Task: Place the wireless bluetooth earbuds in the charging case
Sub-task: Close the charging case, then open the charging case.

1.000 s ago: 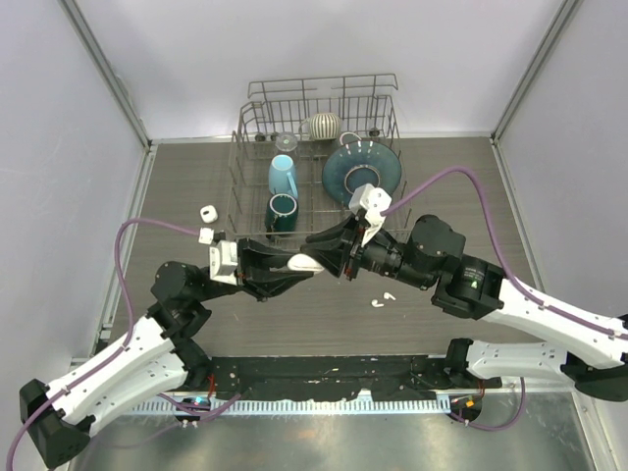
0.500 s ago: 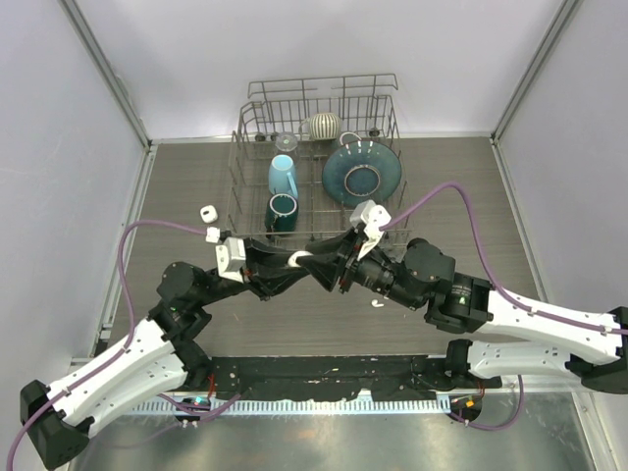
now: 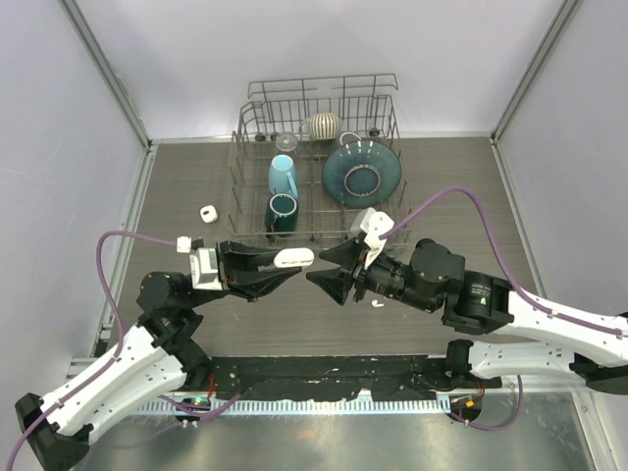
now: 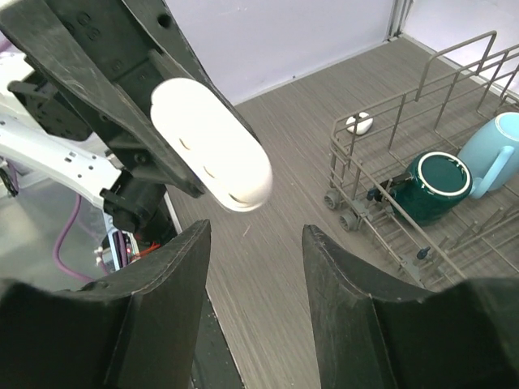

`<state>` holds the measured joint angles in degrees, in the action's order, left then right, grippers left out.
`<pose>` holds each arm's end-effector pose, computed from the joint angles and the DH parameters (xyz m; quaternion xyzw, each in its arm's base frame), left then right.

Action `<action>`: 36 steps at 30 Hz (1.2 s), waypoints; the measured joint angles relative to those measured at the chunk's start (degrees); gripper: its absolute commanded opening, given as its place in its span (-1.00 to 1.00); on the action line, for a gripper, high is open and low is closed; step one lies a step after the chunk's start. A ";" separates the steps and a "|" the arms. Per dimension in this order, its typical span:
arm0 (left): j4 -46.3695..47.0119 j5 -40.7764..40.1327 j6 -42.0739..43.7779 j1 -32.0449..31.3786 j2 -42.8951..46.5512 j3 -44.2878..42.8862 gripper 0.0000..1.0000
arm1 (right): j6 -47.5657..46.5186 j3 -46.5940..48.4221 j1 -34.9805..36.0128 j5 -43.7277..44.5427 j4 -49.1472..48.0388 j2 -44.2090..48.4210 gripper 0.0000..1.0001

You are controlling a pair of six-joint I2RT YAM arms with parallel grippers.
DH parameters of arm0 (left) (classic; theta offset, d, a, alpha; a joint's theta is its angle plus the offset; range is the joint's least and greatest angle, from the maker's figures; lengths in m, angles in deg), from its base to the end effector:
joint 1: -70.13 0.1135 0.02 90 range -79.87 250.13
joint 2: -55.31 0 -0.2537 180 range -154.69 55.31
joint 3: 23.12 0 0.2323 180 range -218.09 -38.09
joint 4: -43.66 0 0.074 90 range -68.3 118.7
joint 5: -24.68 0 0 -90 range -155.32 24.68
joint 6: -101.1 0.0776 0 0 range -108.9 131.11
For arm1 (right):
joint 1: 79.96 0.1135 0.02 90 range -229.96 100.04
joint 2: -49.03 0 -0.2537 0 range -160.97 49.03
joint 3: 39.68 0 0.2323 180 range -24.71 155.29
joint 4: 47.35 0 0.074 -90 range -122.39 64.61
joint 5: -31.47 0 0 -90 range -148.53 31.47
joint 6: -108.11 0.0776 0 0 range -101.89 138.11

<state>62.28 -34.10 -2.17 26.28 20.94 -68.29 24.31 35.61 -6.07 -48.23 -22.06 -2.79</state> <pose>0.0883 -0.1406 0.3692 0.3522 0.4073 -0.5168 0.6656 0.0762 0.2138 0.4007 -0.3465 0.6289 0.3965 0.5720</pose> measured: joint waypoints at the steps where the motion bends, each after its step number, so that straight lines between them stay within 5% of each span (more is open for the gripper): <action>1: 0.70 0.66 -0.11 0.00 -0.09 -0.26 -1.00 | -0.35 0.50 0.00 -0.15 0.63 -0.52 0.09; 20: 3.67 11.52 -0.17 0.11 -3.39 -1.73 -1.00 | -2.58 0.85 0.20 0.26 3.34 5.49 0.17; 36: 4.22 12.41 -0.09 0.11 -4.96 -1.73 -1.00 | -1.53 0.85 0.22 -4.42 3.04 2.16 0.18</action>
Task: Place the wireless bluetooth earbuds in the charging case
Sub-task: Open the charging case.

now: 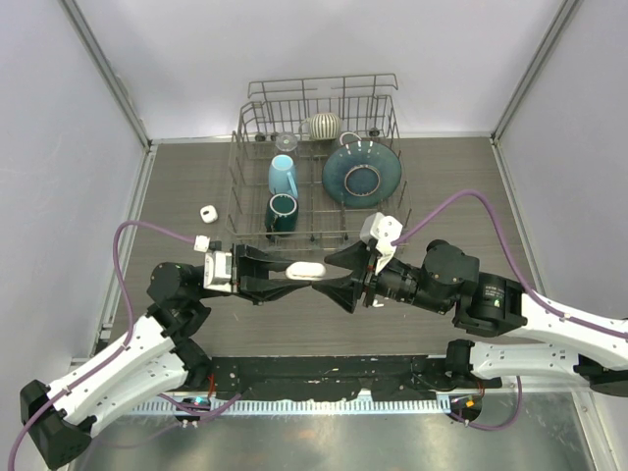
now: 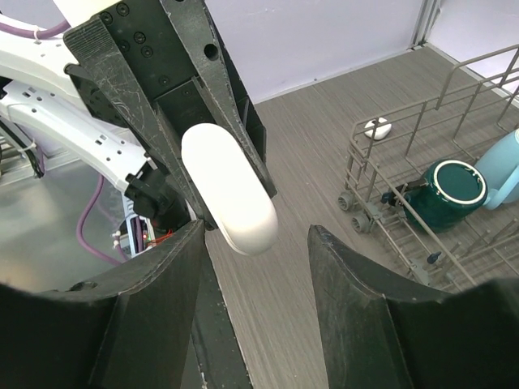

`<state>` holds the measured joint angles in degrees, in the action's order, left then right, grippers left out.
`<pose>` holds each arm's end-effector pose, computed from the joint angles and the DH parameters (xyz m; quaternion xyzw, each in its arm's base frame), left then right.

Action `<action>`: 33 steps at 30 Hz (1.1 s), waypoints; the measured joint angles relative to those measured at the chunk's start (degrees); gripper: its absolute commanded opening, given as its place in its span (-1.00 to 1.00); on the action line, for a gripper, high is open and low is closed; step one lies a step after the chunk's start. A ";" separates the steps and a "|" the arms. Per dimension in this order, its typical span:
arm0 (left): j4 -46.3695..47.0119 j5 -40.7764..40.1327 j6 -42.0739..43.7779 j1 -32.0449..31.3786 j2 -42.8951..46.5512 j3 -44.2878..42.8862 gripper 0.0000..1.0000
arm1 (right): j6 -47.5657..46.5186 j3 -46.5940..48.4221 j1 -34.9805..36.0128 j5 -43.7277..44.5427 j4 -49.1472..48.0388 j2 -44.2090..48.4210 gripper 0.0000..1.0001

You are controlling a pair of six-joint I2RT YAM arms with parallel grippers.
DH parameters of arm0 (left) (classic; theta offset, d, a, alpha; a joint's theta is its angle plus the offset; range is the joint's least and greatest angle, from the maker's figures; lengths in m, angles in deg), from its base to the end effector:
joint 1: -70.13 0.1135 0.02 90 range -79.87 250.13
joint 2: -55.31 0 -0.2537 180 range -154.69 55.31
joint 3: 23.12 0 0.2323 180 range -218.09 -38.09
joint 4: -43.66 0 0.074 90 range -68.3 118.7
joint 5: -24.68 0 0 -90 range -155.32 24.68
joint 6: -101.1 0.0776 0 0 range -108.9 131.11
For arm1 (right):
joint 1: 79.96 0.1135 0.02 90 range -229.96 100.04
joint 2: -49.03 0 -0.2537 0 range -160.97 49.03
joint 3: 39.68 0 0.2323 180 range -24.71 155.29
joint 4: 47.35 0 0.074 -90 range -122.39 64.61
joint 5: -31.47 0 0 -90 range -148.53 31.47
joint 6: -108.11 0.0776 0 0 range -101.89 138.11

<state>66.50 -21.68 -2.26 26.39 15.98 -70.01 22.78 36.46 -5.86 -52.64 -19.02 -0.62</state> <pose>0.0831 -0.1537 0.3707 0.4322 0.3607 -0.5473 0.6194 0.0665 0.2044 0.4056 -0.3792 0.6101 0.4123 0.5604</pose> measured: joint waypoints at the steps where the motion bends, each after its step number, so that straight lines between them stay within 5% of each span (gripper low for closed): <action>1: 0.07 0.00 0.00 0.00 0.00 0.00 -1.00 | 0.00 0.00 0.00 0.09 -0.02 -0.04 0.18; 33: 0.17 1.31 -1.27 0.00 -0.33 -0.11 -1.00 | -0.15 0.00 0.02 4.61 -1.27 1.73 0.21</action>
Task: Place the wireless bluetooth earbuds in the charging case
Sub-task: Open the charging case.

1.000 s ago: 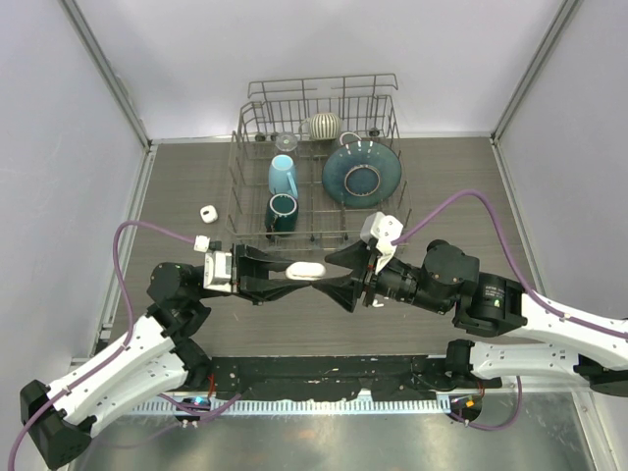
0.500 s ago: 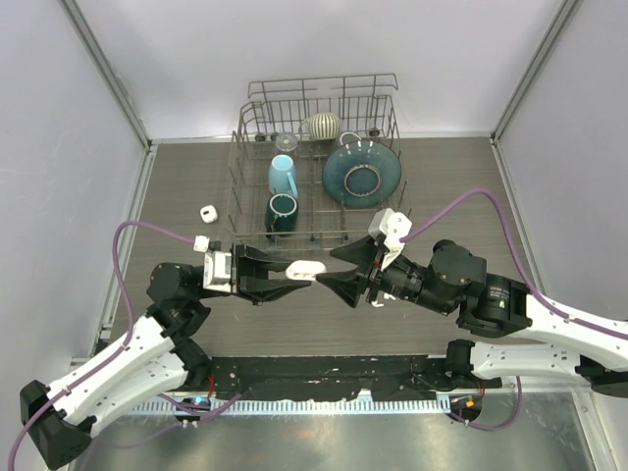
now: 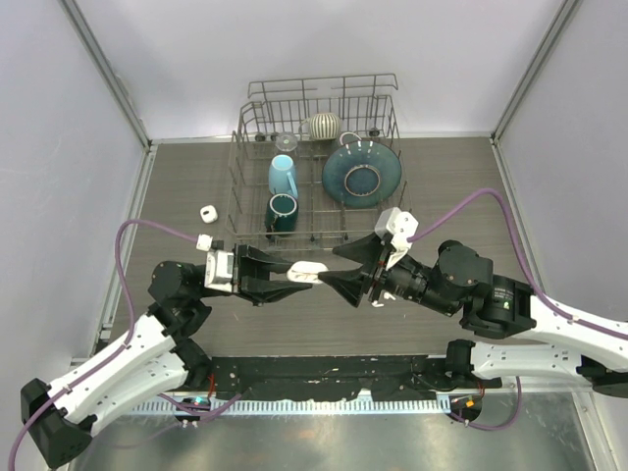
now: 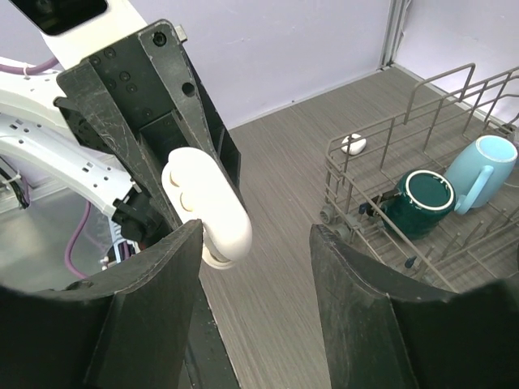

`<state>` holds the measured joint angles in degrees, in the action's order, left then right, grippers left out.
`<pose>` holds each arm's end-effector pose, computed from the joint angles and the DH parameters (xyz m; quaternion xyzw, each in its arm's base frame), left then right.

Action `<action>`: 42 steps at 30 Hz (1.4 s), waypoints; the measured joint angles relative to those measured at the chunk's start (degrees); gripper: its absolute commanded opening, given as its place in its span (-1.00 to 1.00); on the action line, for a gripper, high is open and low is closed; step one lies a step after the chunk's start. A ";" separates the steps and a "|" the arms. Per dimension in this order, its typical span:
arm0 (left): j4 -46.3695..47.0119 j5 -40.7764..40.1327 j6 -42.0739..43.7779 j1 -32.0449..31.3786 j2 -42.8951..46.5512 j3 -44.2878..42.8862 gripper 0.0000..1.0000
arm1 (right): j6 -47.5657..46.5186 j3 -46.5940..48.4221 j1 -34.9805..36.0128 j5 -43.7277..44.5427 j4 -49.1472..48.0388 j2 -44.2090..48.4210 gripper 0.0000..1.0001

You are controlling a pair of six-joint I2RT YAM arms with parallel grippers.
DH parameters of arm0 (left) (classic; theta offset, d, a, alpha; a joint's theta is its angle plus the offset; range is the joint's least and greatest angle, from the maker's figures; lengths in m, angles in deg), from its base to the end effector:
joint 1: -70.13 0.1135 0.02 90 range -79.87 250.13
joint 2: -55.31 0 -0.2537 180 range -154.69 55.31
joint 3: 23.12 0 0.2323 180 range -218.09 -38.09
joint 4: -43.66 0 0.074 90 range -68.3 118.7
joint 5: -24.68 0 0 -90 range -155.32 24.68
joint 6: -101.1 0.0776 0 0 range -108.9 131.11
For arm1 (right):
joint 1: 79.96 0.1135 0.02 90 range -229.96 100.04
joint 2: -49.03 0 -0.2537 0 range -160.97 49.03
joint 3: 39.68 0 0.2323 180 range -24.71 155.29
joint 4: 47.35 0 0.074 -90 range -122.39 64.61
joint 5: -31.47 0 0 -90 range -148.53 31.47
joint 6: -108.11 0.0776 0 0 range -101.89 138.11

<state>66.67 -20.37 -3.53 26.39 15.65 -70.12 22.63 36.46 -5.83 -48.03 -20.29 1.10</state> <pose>0.0823 -0.1546 0.3702 0.4365 0.3615 -0.5569 0.6072 0.0697 0.1933 0.4147 -0.3442 0.6096 0.4011 0.5907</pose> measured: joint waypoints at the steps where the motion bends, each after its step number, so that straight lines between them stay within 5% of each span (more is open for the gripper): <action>1: 0.00 0.35 -0.07 0.00 -0.24 -0.11 -1.00 | -0.02 0.00 0.00 0.15 -0.11 0.22 0.22; 31: 3.37 10.38 -1.36 0.50 -1.68 -4.42 -1.00 | 0.26 3.76 0.00 -4.09 1.44 1.31 0.29; 42: -6.29 16.76 11.89 0.26 0.90 -12.02 -1.00 | -1.60 9.29 -0.48 -12.04 4.39 5.66 0.15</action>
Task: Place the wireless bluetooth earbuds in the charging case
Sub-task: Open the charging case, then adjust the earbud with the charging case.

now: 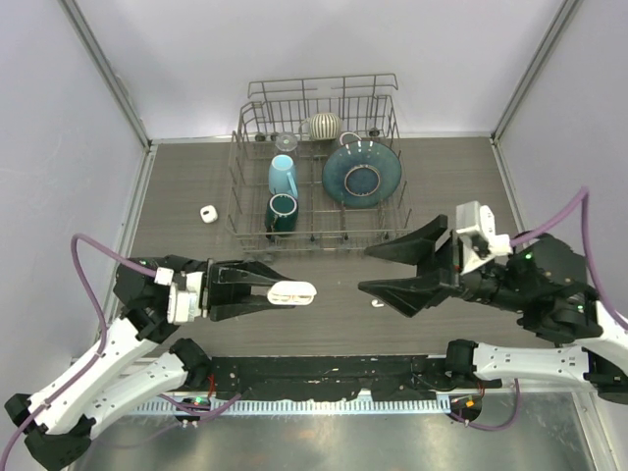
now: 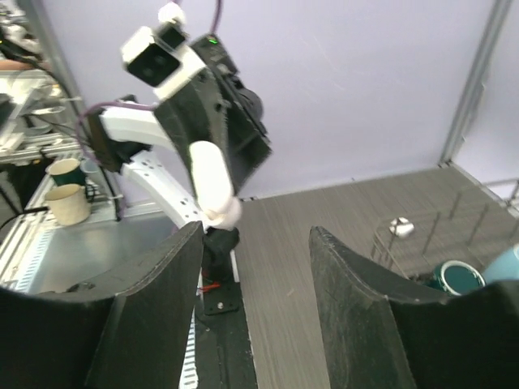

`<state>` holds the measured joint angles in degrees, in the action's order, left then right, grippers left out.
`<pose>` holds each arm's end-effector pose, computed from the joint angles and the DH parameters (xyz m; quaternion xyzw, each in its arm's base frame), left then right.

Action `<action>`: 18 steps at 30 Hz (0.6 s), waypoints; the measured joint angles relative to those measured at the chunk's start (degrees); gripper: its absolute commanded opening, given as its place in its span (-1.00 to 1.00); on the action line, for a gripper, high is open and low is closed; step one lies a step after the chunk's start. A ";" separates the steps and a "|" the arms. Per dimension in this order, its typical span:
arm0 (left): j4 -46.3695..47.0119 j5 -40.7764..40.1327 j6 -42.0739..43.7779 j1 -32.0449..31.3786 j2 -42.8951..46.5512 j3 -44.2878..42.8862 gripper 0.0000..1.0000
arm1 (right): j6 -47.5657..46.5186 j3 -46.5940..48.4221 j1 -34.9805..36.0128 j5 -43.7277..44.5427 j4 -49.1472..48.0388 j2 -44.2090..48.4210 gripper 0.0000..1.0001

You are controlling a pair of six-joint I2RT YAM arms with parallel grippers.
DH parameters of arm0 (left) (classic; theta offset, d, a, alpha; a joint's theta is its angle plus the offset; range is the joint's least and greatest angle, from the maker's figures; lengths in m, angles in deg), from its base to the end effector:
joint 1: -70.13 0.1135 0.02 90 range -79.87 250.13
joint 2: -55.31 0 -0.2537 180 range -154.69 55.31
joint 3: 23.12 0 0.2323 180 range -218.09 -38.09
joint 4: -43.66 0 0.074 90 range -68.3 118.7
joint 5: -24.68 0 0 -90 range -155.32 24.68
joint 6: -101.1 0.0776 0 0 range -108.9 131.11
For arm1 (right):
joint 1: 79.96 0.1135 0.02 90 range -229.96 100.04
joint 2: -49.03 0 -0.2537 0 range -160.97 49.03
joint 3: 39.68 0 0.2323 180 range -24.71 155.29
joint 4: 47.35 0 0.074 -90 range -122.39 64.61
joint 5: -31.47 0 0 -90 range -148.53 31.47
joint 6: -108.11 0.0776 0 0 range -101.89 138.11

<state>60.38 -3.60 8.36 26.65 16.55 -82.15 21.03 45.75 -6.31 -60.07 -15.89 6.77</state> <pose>0.0463 -0.1380 0.4195 0.5637 0.1994 -0.5121 0.6167 0.0402 0.1446 0.4738 -0.3738 0.5087 0.4871 0.6034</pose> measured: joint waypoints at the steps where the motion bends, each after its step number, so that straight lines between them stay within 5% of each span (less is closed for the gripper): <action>1: -1.46 0.37 1.66 0.00 -0.11 -0.94 -1.00 | -0.31 1.46 0.00 -1.66 1.11 -0.07 0.11; 8: -6.93 1.53 8.26 0.00 -1.66 -3.06 -1.00 | -3.82 11.67 0.00 -11.13 7.98 -5.44 -0.01; 18: -9.99 1.57 10.73 0.00 -3.39 -3.21 -1.00 | -6.49 10.95 0.00 -14.86 14.88 -12.13 -0.17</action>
<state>50.39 -2.03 19.09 26.65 13.16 -85.36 14.54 56.70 -6.31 -74.94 -1.01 -5.37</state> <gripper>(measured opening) 0.322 0.445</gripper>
